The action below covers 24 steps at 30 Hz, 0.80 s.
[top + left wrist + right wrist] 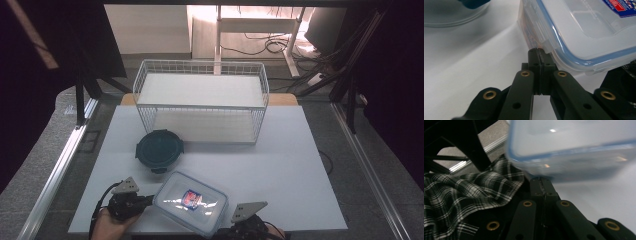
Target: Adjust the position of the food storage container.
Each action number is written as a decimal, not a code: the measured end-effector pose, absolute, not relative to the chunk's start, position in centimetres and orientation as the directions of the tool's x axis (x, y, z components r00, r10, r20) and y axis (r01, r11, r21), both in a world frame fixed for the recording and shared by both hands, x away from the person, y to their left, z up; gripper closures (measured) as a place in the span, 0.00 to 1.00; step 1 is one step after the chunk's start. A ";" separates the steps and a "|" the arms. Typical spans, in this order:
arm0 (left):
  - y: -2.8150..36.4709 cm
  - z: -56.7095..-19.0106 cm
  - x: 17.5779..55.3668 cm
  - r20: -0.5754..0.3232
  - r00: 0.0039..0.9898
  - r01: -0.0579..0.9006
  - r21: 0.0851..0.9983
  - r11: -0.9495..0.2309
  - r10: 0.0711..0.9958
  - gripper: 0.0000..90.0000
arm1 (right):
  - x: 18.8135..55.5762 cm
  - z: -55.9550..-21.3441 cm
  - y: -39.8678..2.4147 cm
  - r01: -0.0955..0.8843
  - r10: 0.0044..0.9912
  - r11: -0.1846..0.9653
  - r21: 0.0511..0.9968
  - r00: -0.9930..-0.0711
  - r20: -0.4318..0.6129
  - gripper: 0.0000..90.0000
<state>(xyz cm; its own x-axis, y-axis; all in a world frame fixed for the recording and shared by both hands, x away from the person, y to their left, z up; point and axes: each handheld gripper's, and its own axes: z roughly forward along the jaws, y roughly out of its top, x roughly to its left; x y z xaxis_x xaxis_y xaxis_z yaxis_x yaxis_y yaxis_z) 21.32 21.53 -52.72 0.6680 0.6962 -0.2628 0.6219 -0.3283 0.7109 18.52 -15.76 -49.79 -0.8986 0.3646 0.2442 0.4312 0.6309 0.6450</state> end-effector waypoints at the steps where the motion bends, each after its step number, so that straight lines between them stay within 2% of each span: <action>1: 21.5 -52.7 21.3 -0.263 0.668 0.622 0.711 -0.328 0.696 1.00 | 18.3 -49.8 -15.5 0.426 0.360 0.638 0.642 -0.901 0.241 0.99; 3: 21.3 -52.7 21.4 -0.266 0.670 0.622 0.711 -0.329 0.693 1.00 | 18.2 -49.8 -15.4 0.419 0.361 0.644 0.639 -0.904 0.229 0.99; 12: 19.6 -52.5 21.8 -0.250 0.688 0.610 0.708 -0.356 0.682 1.00 | 20.2 -49.7 -18.0 0.485 0.488 0.583 0.652 -0.850 0.196 0.99; 24: 17.0 -52.4 22.8 -0.237 0.692 0.601 0.712 -0.363 0.682 1.00 | 22.6 -49.6 -20.2 0.507 0.591 0.546 0.666 -0.797 0.122 0.99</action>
